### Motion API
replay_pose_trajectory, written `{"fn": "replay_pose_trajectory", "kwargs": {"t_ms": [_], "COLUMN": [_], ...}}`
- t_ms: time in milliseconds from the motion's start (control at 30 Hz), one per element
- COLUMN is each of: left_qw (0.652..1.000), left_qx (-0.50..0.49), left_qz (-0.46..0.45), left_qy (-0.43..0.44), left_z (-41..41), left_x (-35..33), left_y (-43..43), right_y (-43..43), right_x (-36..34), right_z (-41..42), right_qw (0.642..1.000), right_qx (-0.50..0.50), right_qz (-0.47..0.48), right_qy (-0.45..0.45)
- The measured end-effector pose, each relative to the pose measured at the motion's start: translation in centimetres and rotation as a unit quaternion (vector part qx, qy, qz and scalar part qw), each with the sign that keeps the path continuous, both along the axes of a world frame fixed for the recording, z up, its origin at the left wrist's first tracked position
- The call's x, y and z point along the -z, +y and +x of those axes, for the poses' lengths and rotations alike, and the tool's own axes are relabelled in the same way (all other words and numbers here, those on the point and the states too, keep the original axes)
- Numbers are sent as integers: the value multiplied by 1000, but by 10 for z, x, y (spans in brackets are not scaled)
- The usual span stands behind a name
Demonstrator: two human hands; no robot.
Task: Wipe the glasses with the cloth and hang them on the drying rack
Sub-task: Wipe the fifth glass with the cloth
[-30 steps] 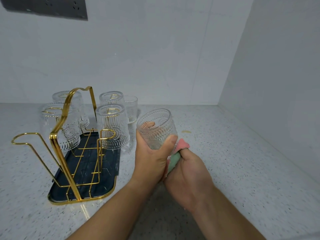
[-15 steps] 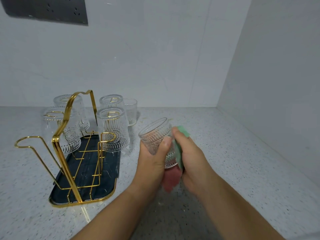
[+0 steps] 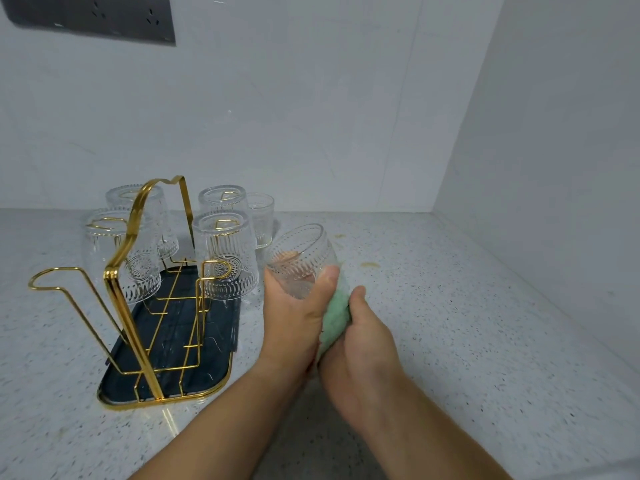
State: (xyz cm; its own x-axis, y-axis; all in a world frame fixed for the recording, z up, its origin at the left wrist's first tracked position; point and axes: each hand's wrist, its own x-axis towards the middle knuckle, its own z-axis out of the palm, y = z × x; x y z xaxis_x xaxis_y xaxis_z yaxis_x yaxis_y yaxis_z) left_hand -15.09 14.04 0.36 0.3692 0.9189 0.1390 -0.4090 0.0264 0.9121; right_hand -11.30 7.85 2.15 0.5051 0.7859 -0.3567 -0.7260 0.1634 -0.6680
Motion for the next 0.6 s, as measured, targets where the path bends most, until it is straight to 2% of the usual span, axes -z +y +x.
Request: {"fn": "replay_pose_trajectory", "kwargs": {"t_ms": [167,400,600], "left_qw": [999,996,978], "left_qx": [43,72,-9], "left_qz": [4,14,157], "left_qy": [-9,42,140], "left_z": [2,2,-7], "left_x": [4,-3,-5], "left_y": [-7,-27,-23], "right_y": [4,-9,-28], "right_x": [-13,-8,-18], "right_z": [31,23,27], "right_qw": [998,999,997], "right_qx": [64,14,-6], "right_qz": [-16,-34,-74], "right_qy": [-22,-17,-30]}}
